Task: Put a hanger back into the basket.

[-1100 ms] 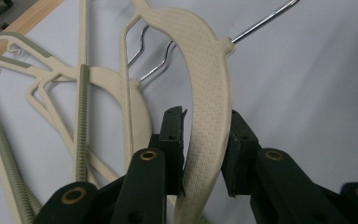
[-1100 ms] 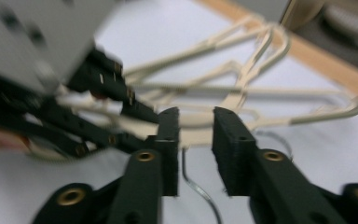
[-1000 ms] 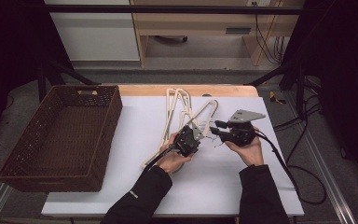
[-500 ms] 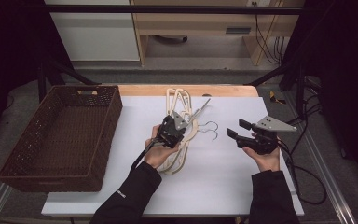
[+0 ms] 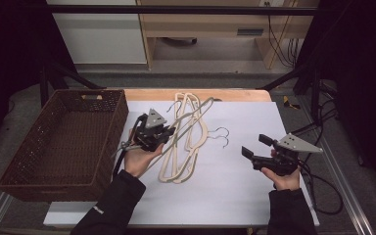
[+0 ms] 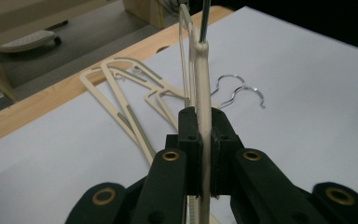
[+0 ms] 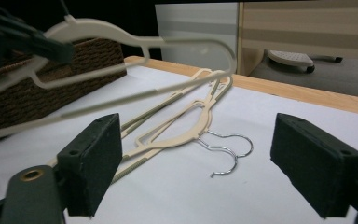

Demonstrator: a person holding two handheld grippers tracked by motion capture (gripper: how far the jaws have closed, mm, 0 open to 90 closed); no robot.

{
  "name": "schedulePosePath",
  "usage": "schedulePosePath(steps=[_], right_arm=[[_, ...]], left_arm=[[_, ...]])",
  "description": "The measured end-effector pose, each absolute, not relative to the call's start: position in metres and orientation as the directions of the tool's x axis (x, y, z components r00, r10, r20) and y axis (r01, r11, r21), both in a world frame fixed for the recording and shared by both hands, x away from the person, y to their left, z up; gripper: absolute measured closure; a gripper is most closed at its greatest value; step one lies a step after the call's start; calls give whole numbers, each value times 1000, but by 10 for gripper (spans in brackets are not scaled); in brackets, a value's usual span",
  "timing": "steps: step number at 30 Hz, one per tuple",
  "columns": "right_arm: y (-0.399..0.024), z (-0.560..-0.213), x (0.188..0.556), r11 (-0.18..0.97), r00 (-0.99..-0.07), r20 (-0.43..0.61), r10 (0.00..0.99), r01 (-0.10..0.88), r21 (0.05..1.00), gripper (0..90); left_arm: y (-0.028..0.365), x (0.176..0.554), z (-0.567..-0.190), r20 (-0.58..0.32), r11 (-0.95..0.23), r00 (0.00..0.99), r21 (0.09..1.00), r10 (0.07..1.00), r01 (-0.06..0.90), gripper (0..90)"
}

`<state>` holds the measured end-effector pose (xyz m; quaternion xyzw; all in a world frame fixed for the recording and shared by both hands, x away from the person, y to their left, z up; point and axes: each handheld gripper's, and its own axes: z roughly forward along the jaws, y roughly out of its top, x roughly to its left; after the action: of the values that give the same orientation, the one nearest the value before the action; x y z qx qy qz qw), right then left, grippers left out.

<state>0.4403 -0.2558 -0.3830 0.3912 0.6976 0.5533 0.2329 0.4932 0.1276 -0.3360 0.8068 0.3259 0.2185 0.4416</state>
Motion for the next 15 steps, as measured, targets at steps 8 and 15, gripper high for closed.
schedulePosePath(steps=[8, 15], right_arm=[[-251, -382, 431, 87, -597, 106, 795, 285, 954, 98], [-250, -382, 427, 88, -612, 98, 784, 267, 960, 63]], left_arm=[[159, 469, -291, 47, -371, 739, 885, 672, 281, 857], [188, 463, -265, 44, -352, 748, 899, 662, 259, 858]])
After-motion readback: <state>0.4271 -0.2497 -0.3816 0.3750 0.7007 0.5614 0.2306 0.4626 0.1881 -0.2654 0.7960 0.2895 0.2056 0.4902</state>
